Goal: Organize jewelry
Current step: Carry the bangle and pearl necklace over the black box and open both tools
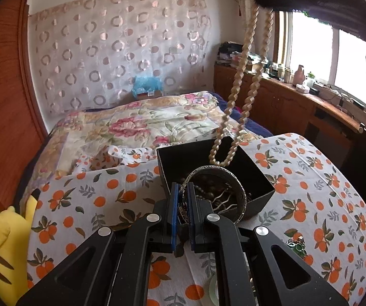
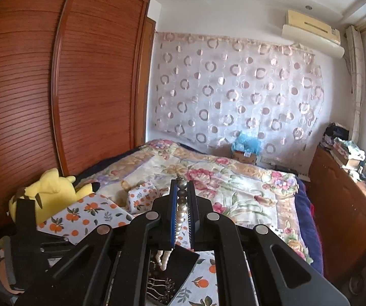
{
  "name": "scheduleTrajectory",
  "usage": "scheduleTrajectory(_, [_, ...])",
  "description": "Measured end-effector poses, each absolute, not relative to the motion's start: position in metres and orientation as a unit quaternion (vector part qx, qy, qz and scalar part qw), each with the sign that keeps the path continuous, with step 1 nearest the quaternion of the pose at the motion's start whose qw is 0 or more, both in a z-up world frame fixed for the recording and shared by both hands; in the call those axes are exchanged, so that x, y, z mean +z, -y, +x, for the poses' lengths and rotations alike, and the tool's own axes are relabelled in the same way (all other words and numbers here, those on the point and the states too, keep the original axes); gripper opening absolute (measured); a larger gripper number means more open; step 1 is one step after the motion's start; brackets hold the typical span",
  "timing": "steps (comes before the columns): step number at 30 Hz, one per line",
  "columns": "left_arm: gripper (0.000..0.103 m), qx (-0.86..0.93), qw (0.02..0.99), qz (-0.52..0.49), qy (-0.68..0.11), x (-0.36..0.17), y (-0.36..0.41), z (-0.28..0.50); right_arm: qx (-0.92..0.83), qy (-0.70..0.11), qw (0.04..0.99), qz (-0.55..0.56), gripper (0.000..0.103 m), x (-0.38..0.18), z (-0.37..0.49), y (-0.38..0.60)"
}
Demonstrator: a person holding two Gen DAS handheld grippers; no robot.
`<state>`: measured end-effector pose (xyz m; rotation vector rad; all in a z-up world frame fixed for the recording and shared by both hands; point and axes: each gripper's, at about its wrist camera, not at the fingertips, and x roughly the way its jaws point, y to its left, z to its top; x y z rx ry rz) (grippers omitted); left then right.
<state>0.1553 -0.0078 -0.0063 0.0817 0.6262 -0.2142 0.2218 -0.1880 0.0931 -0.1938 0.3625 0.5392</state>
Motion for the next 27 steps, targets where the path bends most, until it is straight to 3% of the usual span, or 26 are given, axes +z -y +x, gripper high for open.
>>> scheduleTrajectory(11, [0.006,-0.099,0.943,0.042,-0.316,-0.014,0.010,0.168,0.276,-0.282,0.918,-0.048,0.009,0.000,0.261,0.186])
scheduleTrajectory(27, [0.006,-0.091,0.938,0.051,-0.332,-0.026,0.024,0.201,0.267,-0.315,0.909,-0.059,0.010,-0.030,0.233,0.224])
